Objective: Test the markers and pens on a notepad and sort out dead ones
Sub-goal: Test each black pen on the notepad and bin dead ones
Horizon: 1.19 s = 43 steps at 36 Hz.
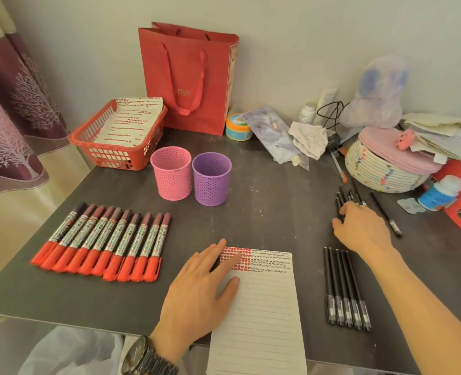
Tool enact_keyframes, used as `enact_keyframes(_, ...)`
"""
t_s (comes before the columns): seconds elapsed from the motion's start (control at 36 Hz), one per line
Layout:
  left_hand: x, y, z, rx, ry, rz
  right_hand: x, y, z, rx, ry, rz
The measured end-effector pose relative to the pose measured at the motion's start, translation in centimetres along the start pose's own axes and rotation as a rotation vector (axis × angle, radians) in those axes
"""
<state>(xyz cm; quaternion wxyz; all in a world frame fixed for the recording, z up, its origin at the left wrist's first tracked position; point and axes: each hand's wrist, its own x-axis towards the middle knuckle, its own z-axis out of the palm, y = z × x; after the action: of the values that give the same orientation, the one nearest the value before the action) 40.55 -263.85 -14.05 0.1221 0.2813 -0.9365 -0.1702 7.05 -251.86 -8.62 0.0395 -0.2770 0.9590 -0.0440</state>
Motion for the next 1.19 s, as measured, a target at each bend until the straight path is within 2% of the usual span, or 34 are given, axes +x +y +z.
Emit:
enact_keyframes(0.19, 0.0, 0.1, -0.1, 0.003, 0.01, 0.002, 0.5, -0.7, 0.1, -0.024, -0.013, 0.025)
enact_keyframes(0.28, -0.1, 0.1, -0.1, -0.011, 0.01, 0.002, 0.1, -1.3, -0.1, 0.084, -0.004, 0.006)
enact_keyframes(0.39, -0.1, 0.2, -0.3, -0.027, 0.027, -0.002, -2.1, -2.2, -0.8, 0.41, 0.069, -0.072)
enact_keyframes(0.44, -0.1, 0.3, -0.4, -0.034, 0.03, -0.003, -4.1, -2.9, -1.1, 0.654, 0.081, -0.106)
enact_keyframes(0.58, -0.2, 0.5, -0.8, -0.111, 0.035, -0.008, -11.6, -5.3, -0.8, 1.308, -0.074, -0.153)
enact_keyframes(0.78, -0.6, 1.6, -2.9, -0.393, 0.112, -0.046, -18.7, -7.2, 2.1, 1.644, -0.262, -0.101)
enact_keyframes(0.89, -1.1, 3.7, -3.8, -0.411, 0.061, 0.025, -20.7, -7.7, 3.1, 1.728, -0.303, -0.07)
enact_keyframes(1.03, -0.9, 5.3, -3.8, -0.359, -0.073, 0.116, -21.4, -8.1, 4.0, 1.801, -0.255, -0.082)
enact_keyframes(1.19, -0.8, 6.1, -3.8, -0.237, -0.086, 0.149, -21.1, -8.4, 3.9, 1.798, -0.291, -0.045)
